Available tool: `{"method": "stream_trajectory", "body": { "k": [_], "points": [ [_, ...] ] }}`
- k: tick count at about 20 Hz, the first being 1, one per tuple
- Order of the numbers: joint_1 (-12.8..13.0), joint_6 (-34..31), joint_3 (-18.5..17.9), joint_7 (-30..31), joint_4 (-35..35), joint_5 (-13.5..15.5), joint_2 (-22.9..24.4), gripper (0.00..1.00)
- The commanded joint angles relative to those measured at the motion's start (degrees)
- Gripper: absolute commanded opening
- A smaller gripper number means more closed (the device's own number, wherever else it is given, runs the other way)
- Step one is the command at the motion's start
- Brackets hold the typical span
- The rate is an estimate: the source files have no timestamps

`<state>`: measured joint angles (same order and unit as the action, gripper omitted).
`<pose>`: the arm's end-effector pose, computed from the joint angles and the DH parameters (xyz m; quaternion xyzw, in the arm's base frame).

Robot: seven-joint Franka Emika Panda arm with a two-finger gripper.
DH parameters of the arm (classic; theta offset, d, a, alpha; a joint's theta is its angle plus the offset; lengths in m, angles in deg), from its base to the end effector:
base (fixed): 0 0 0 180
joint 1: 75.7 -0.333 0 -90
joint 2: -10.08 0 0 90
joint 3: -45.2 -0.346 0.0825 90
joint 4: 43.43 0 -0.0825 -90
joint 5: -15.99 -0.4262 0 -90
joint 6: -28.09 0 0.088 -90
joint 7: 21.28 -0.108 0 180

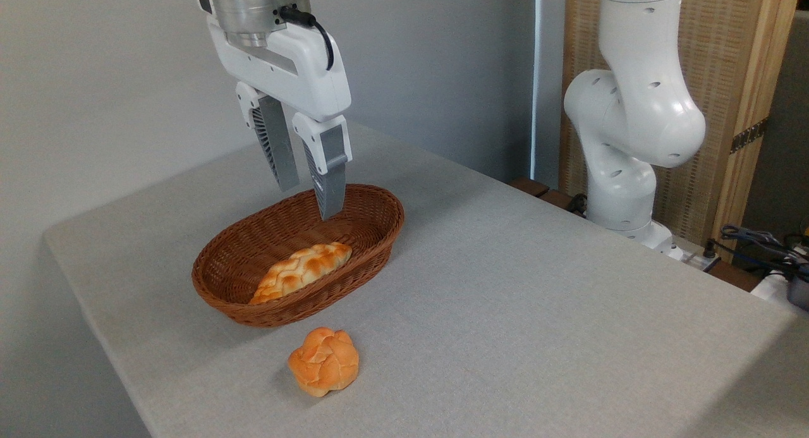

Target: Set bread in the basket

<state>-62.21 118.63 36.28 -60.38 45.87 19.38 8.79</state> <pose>0.6026 -0.0556 0.6474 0.9280 -0.3715 0.0080 0.0267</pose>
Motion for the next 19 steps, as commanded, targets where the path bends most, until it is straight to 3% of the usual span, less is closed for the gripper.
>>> {"method": "stream_trajectory", "body": {
  "k": [1, 5, 7, 19],
  "points": [
    [-4.25, -1.51, 3.80, -1.51, -1.06, 1.27, -0.11, 1.00],
    [-6.28, -1.51, 5.84, -1.51, -0.71, 1.27, -0.11, 1.00],
    [-9.61, -1.51, 8.99, -1.68, -0.71, 1.27, -0.02, 1.00],
    [-9.98, -1.51, 8.22, -1.86, -0.97, 0.92, -0.11, 1.00]
  ]
}}
